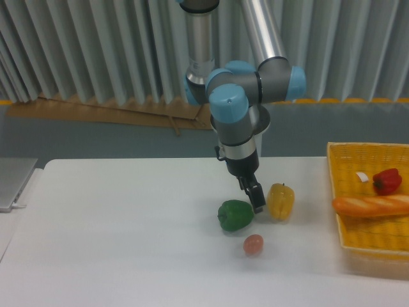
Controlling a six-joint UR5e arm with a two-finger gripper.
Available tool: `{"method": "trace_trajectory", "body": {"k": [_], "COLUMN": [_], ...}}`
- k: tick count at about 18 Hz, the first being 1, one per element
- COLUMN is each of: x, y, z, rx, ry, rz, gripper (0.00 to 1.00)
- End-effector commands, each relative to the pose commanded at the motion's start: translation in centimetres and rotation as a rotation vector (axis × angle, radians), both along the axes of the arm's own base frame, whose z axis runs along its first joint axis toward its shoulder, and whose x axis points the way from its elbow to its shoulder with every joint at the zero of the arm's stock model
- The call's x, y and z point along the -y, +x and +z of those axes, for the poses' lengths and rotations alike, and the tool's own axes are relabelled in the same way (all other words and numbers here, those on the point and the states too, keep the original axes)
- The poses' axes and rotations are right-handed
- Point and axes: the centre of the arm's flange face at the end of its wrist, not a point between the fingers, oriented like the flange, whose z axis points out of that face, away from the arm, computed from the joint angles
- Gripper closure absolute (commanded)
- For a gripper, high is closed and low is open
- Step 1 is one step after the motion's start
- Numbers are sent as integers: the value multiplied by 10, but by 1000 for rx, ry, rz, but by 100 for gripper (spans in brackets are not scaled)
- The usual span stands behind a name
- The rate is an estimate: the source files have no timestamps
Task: Place the green peppers in a basket
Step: 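Lower the gripper onto the green pepper's stem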
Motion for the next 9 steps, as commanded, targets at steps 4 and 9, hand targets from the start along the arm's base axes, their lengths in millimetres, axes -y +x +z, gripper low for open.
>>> {"method": "trace_trajectory", "body": {"k": [4, 9], "x": [-7, -19], "y": [15, 18], "z": [-22, -40], "rx": [101, 83], "ry": [-7, -15], "rz": [-4, -26], "gripper": [0, 0]}}
